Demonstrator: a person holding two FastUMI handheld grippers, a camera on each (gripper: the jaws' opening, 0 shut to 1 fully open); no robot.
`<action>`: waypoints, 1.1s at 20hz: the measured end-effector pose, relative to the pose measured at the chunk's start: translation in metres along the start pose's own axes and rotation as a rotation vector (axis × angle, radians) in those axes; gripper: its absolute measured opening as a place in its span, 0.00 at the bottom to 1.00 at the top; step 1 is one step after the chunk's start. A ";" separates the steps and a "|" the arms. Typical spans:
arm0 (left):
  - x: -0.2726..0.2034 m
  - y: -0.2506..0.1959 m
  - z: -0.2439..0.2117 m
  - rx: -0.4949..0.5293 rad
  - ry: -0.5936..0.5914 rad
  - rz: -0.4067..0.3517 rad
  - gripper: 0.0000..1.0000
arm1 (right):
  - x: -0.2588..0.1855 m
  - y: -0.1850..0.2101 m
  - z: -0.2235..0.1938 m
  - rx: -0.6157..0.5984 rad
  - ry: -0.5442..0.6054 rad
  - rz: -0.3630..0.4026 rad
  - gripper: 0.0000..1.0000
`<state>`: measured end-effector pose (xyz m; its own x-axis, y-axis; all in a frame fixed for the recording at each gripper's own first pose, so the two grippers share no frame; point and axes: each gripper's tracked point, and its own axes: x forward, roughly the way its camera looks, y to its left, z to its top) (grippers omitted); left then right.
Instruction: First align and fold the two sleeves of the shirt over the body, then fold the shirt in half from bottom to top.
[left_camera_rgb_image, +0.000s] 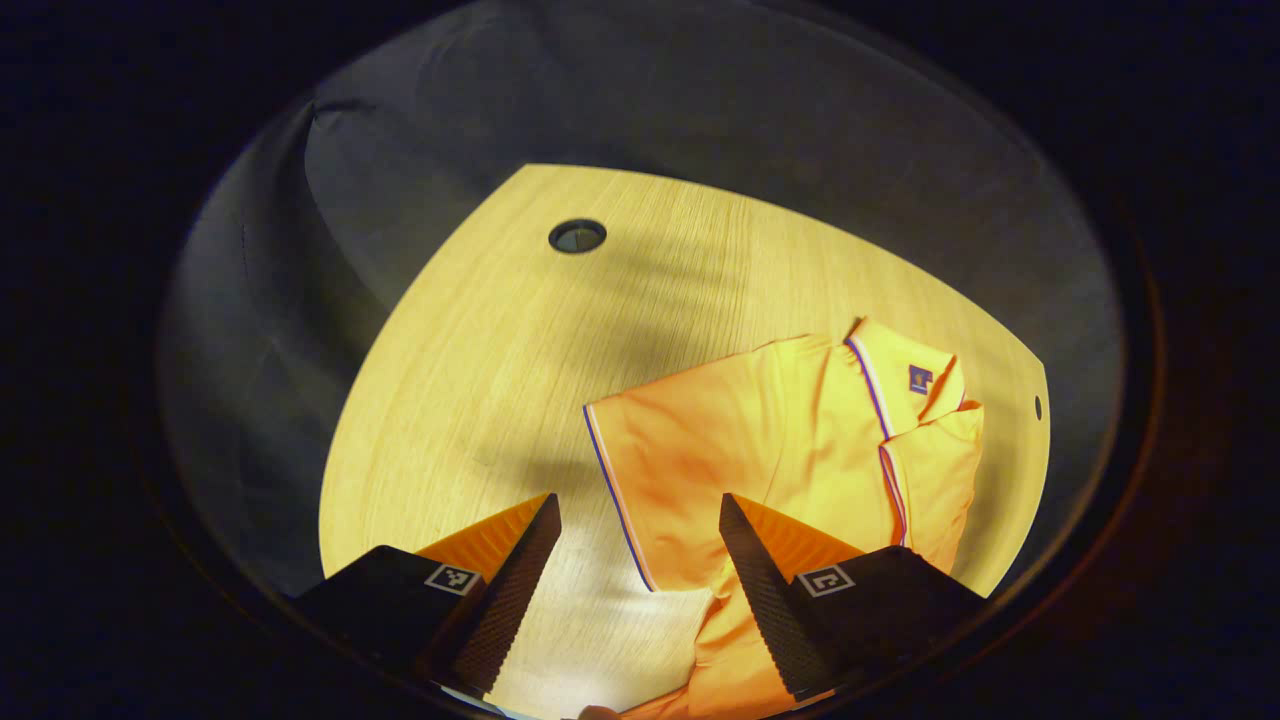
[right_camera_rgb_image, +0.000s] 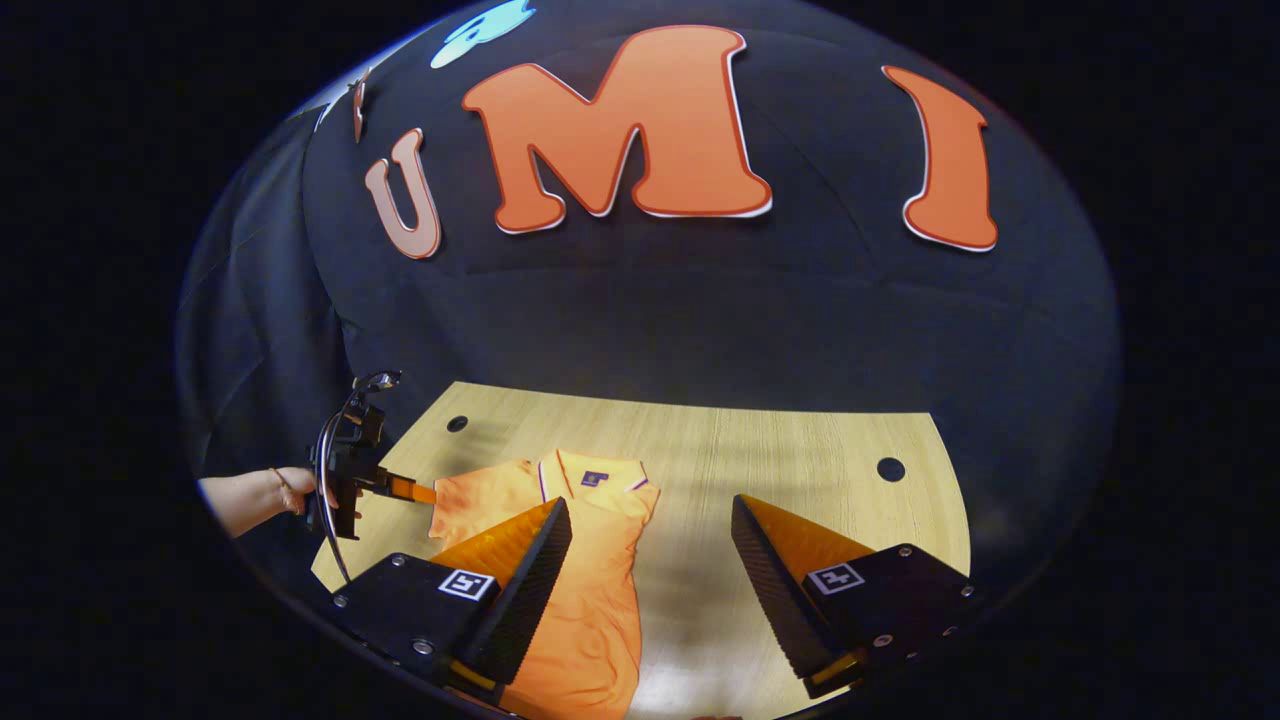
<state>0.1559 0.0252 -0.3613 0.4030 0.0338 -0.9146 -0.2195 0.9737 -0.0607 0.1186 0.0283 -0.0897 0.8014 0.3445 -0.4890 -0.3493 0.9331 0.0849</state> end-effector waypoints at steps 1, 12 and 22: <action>0.009 0.004 -0.001 -0.018 0.010 0.023 0.98 | 0.001 -0.006 -0.006 0.009 0.016 -0.001 0.98; 0.041 -0.003 -0.003 -0.066 0.048 0.049 0.63 | -0.007 -0.051 -0.037 0.066 0.074 -0.039 0.98; 0.030 -0.012 0.001 -0.037 0.039 0.018 0.05 | -0.010 -0.044 -0.042 0.076 0.081 -0.024 0.98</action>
<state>0.1713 0.0148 -0.3880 0.3642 0.0422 -0.9304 -0.2594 0.9640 -0.0578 0.1058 -0.0200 -0.1250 0.7665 0.3150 -0.5596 -0.2901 0.9473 0.1358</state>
